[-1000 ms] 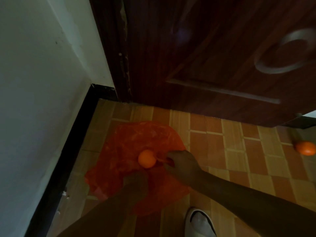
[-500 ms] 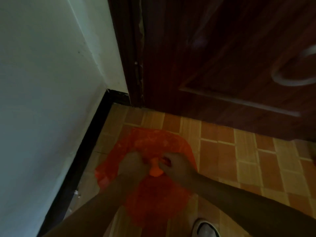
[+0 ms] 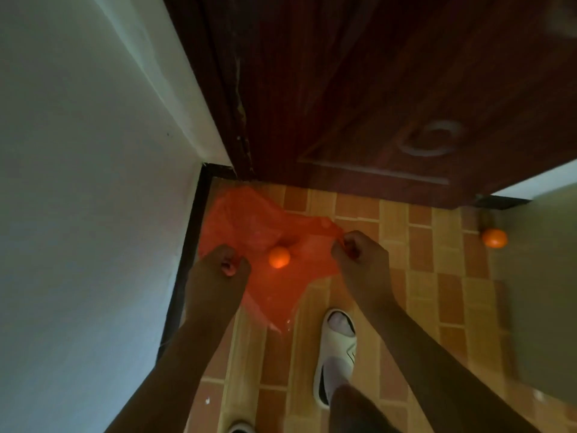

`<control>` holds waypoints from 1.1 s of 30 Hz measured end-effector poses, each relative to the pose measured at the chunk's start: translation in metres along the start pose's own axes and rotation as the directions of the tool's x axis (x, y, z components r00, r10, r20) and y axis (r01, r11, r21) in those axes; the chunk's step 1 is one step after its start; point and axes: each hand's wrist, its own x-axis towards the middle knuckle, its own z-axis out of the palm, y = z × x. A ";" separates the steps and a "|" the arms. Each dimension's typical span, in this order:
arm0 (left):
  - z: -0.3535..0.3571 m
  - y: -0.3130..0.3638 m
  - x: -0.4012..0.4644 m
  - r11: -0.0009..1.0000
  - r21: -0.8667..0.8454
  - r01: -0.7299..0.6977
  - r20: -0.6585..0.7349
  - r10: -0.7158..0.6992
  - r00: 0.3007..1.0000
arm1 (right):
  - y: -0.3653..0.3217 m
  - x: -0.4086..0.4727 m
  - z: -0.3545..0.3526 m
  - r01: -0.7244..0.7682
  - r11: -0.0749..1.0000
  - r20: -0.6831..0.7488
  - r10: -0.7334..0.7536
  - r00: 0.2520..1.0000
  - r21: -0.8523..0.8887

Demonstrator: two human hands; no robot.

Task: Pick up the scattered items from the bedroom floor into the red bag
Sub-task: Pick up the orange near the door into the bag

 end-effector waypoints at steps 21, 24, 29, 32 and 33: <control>0.059 0.282 -0.101 0.886 0.016 -0.464 0.267 0.443 0.856 | -0.049 -0.129 -0.264 -0.275 0.920 -0.492 0.383 0.782 0.279; 0.105 0.300 -0.108 0.884 0.012 -0.467 0.367 0.430 0.825 | -0.014 -0.134 -0.288 -0.323 0.897 -0.535 0.440 0.721 0.302; 0.173 0.324 -0.114 0.830 0.058 -0.555 0.451 0.475 0.756 | 0.042 -0.142 -0.322 -0.402 0.841 -0.544 0.541 0.641 0.363; 0.210 0.332 -0.116 0.844 0.093 -0.528 0.521 0.411 0.748 | 0.073 -0.142 -0.340 -0.442 0.799 -0.537 0.601 0.592 0.407; 0.220 0.335 -0.116 0.842 0.108 -0.528 0.539 0.396 0.743 | 0.082 -0.141 -0.345 -0.451 0.789 -0.536 0.614 0.579 0.417</control>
